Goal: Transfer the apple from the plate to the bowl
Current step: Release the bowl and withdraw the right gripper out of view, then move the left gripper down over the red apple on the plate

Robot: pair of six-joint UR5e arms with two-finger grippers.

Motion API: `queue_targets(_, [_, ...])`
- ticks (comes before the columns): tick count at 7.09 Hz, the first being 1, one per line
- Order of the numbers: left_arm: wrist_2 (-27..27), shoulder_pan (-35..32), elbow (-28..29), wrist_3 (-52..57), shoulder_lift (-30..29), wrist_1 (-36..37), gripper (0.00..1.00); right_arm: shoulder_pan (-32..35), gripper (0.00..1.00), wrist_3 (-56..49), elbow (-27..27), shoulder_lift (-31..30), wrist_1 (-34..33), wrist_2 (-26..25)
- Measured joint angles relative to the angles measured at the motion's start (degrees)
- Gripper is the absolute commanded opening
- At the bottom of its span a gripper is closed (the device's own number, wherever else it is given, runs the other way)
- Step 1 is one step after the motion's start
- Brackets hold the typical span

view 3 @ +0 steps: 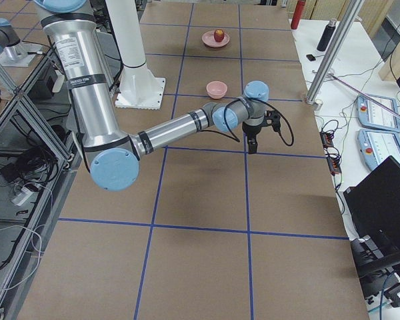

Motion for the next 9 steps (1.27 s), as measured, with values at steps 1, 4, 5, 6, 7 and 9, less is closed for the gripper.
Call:
queue_targets(1, [1.25, 2.81, -0.10, -4.80, -0.45, -2.19, 1.00, 4.35, 1.00, -9.43, -0.56, -4.17, -0.03, 0.45])
queue_targets(4, [8.37, 14.15, 0.64, -16.23, -3.99, -4.54, 1.00, 14.43, 1.00, -28.47, -2.73, -14.26, 0.18, 0.30])
queue_targets(5, [8.91, 16.53, 1.17, -16.94, -4.56, -4.71, 1.00, 15.43, 1.00, -29.78, -2.95, -15.64, 0.32, 0.05])
queue_targets(6, [9.13, 18.57, 1.45, -17.89, -4.77, -4.84, 1.00, 15.76, 1.00, -30.09, -3.07, -16.21, 0.40, -0.04])
queue_targets(7, [9.22, 20.16, 1.51, -19.22, -4.80, -5.06, 1.00, 15.82, 1.00, -30.08, -3.09, -16.42, 0.45, -0.03])
queue_targets(9, [10.83, 23.47, 1.49, -20.35, -4.60, -5.49, 1.00, 15.85, 1.00, -29.94, -3.10, -16.51, 0.55, 0.28])
